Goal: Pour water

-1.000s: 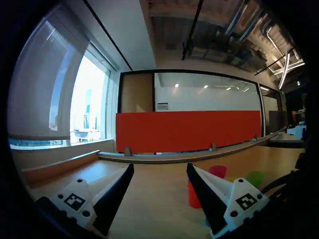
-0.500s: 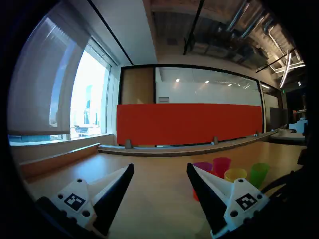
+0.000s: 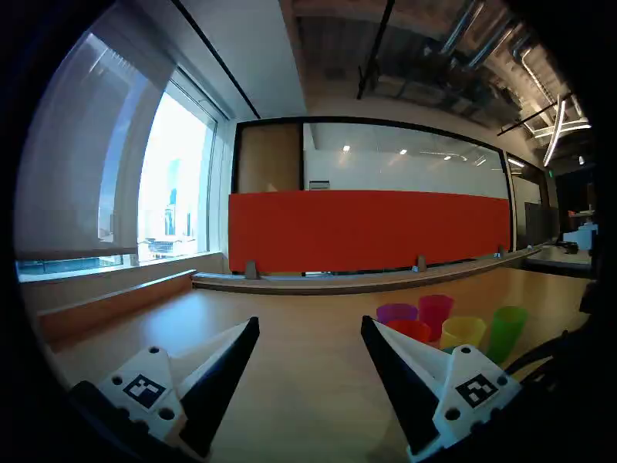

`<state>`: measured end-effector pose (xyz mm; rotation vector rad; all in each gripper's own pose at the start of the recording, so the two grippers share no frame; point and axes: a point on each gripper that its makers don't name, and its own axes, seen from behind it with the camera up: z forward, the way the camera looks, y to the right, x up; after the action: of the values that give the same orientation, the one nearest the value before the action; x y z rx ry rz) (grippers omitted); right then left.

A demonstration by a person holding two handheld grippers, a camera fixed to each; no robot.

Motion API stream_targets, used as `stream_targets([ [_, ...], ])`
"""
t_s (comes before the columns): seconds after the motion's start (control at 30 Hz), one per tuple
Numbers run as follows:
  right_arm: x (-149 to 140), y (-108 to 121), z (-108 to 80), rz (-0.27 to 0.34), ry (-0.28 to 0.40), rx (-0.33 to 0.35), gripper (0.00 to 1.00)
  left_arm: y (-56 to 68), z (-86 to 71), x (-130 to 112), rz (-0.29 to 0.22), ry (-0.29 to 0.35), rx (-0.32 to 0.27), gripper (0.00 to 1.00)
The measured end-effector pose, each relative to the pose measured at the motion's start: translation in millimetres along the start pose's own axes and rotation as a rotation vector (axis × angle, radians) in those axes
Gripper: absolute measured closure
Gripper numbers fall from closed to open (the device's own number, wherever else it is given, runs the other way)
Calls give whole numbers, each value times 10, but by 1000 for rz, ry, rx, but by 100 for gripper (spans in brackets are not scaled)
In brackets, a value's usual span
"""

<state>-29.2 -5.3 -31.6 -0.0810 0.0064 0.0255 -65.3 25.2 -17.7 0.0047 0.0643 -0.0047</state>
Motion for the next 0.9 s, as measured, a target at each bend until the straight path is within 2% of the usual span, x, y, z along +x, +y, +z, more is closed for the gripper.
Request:
stream_targets([
  [0.9, 58, 26, -45, -15, 7, -3, 0, 12, 53, -107, -9, -36, -10, 2],
])
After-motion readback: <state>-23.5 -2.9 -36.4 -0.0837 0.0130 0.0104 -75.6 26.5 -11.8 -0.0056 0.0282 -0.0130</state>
